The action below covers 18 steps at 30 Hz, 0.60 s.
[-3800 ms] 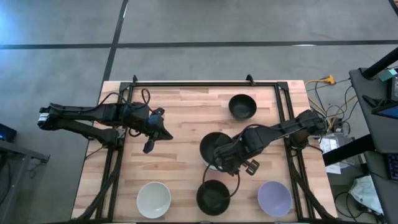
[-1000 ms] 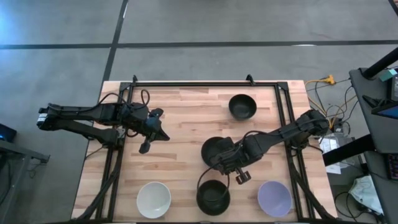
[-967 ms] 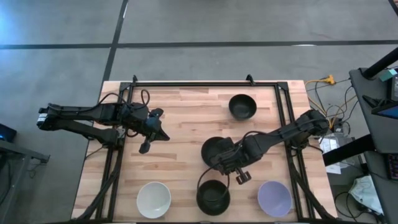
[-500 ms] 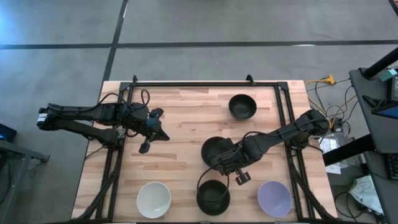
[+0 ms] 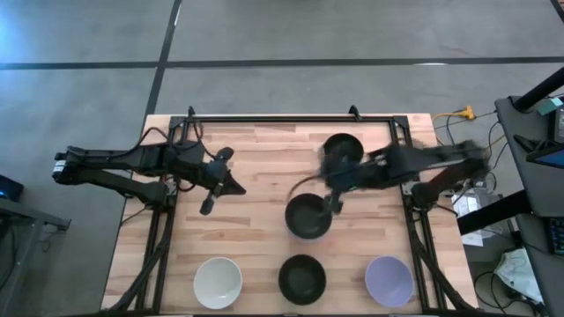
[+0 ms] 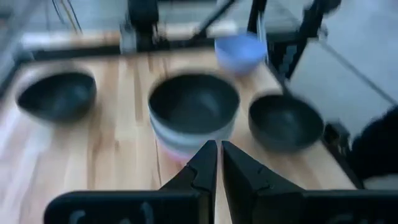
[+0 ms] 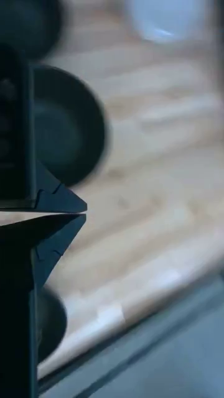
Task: Nest bowls inside each other
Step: Stack the black bowl on top of the black bowl
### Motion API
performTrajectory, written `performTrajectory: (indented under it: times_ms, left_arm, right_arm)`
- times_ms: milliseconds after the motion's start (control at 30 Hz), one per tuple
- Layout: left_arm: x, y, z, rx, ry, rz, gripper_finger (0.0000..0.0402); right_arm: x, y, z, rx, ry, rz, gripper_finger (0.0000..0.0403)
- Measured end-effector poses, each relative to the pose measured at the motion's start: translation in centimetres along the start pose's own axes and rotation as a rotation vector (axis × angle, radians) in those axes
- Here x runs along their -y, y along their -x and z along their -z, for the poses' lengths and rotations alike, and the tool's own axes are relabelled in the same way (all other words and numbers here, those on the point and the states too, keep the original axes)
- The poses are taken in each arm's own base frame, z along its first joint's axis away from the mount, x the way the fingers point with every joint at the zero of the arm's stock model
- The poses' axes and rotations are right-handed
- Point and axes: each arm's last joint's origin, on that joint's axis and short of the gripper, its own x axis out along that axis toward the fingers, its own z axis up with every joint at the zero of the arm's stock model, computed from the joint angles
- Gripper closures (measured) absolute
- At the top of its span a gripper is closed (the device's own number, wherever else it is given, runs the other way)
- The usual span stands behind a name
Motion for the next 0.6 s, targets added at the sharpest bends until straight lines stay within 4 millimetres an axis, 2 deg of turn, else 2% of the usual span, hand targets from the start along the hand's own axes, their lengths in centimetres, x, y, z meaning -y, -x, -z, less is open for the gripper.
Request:
performTrajectory:
  times_ms: [100, 267, 433, 600]
  left_arm:
    - [-0.1, -0.2, -1.0, 0.106, -0.023, -0.019, 0.0394]
    - [-0.5, -0.8, -1.8, 0.185, -0.036, -0.070, 0.0394]
    - [-0.9, -2.0, -1.7, 0.170, -0.028, -0.129, 0.0394]
    - [-1.2, -3.2, -1.6, 0.160, -0.025, -0.127, 0.0394]
  right_arm:
    - [3.1, 2.8, 0.7, 0.180, -0.234, 0.100, 0.0394]
    - [7.1, 5.2, 4.5, 0.329, -0.607, 0.175, 0.0394]
    - [9.9, 5.1, 8.9, 0.410, -1.034, 0.211, 0.0394]
    - [10.9, 3.3, 12.0, 0.395, -1.177, 0.256, 0.0394]
